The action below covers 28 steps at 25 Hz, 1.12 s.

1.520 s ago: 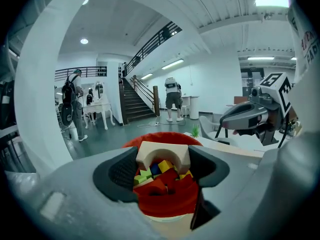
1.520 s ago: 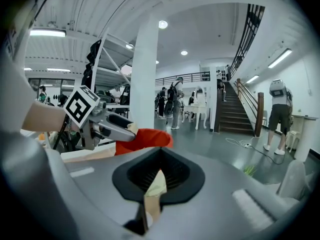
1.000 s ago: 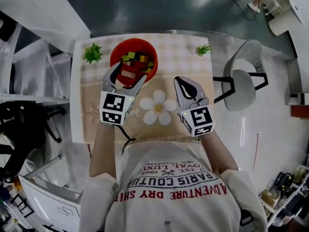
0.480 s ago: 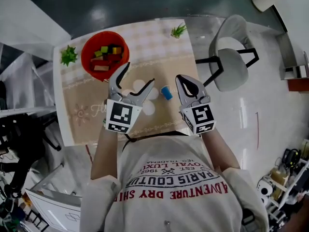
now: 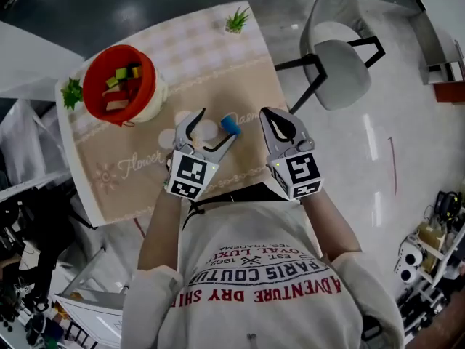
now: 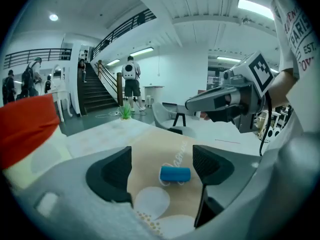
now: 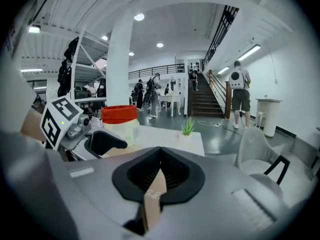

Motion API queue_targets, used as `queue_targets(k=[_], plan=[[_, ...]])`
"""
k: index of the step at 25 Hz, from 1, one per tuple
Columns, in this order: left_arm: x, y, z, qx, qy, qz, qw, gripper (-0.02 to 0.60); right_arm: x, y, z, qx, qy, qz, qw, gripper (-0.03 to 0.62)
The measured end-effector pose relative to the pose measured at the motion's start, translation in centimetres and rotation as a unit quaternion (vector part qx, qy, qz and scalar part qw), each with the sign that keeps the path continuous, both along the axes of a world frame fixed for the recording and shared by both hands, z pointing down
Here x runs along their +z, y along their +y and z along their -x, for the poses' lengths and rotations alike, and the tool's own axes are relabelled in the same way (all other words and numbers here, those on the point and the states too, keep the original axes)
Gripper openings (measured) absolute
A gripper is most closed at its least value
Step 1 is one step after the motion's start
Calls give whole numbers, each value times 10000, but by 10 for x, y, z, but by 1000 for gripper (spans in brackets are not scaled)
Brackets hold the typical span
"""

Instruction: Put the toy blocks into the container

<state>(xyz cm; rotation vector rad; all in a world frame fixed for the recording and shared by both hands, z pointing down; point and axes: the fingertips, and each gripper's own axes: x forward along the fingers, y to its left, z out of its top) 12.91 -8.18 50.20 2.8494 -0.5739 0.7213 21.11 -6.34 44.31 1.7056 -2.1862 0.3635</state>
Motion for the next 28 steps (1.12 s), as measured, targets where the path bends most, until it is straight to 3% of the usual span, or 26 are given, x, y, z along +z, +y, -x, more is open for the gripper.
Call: queue_targets(k=[10, 16, 19, 28], plan=[[65, 20, -29, 456, -471, 433, 9969, 394, 43, 5, -31, 349, -148, 248, 9990, 2], [85, 21, -36, 430, -722, 533, 9950, 391, 56, 7, -41, 437, -224, 363, 9981, 2], [88, 21, -36, 517, -852, 424, 9941, 333, 57, 8, -46, 498, -223, 373, 9978, 2], [70, 13, -30, 463, -713, 371, 9957, 310, 40, 6, -37, 395, -148, 258, 9988, 2]])
